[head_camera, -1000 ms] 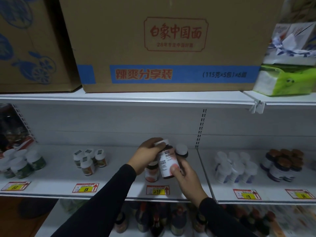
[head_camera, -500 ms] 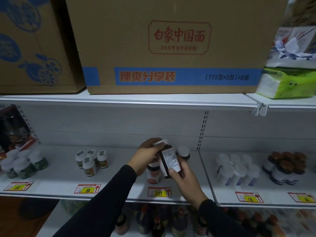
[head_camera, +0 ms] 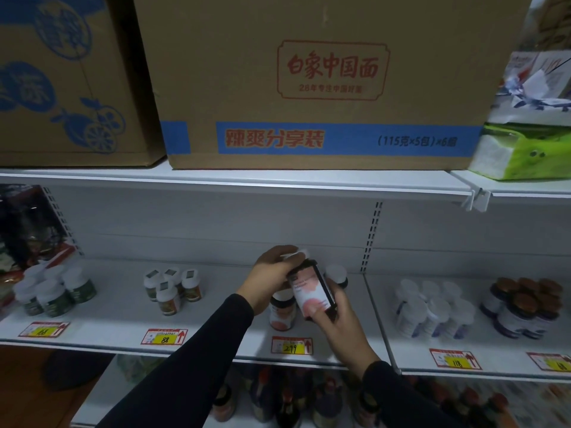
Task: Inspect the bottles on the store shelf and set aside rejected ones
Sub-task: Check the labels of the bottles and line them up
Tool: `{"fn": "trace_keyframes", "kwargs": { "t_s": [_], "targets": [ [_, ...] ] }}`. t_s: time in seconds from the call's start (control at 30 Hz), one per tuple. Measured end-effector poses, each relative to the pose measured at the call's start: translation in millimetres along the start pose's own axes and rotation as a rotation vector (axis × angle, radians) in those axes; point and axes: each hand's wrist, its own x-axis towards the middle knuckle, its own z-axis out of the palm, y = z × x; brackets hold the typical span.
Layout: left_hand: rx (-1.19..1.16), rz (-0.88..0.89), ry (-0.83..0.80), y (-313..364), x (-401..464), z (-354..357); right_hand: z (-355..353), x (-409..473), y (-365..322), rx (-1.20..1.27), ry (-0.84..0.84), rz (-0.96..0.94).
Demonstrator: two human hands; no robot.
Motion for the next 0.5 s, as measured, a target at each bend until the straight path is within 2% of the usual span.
{"fn": "trace_keyframes", "kwargs": {
  "t_s": [0.13, 0.33, 0.5],
  "targets": [
    [0.023, 0.032, 0.066, 2.0, -1.6, 5.6, -0.9, 1.3, 2.2, -0.059, 0.036, -0.003],
    [-0.036, -0.027, -0.034, 4.6, -3.3, 2.2, -2.1, 2.9, 2.8, 0.045, 0.027, 0.014],
    [-0.025, 0.004, 0.001, 4.8, -3.9, 4.0, -3.1, 0.7, -3.8, -0.007, -0.006, 0.002]
  ]
}}
